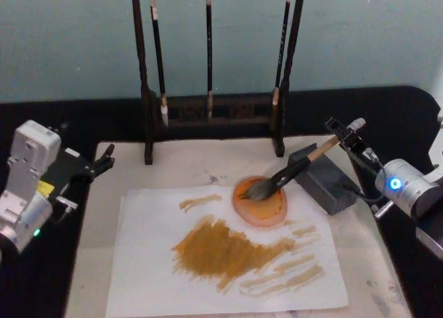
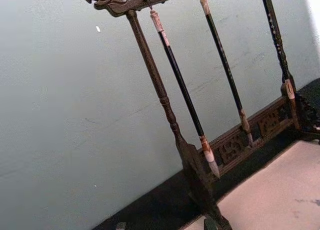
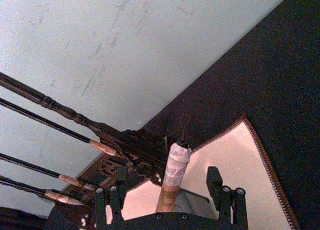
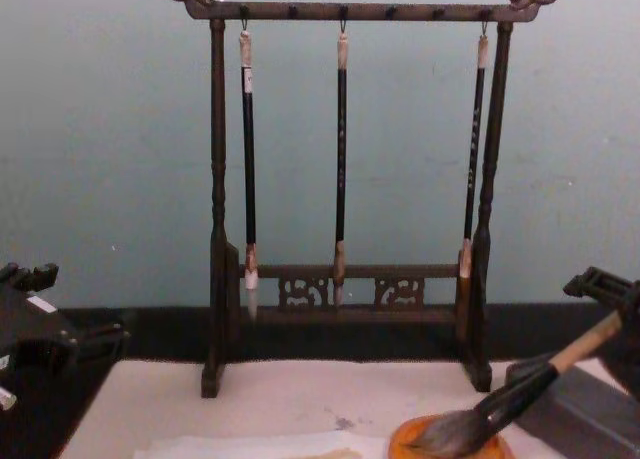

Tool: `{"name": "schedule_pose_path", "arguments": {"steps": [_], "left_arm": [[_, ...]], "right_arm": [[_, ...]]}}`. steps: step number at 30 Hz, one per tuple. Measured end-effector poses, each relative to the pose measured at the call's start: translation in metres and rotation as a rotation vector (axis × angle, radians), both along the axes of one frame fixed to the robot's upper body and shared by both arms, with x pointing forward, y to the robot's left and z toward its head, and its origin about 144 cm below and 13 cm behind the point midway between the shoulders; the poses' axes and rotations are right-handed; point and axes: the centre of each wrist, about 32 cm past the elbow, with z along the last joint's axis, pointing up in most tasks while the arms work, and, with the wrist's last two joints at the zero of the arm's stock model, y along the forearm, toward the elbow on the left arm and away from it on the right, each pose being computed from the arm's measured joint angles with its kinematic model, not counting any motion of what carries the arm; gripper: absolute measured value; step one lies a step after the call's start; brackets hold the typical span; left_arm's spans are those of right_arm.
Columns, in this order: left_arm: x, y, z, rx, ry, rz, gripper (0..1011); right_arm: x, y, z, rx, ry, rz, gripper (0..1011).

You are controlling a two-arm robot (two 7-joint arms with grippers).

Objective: Pick up the brush from the inkstone, write on the paper, then place the brush back to its original position.

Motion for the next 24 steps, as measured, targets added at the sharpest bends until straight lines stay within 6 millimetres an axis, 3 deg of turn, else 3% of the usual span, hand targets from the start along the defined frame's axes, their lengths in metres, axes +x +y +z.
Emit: {"name": "schedule_pose_path", "arguments": {"steps": [24], "left_arm": [[0.0, 0.0, 0.0, 0.0, 0.0, 0.0, 1010]], "right_arm": [[0.0027, -0.0015, -0.0012, 0.023, -0.006, 0.007, 1000]]}}
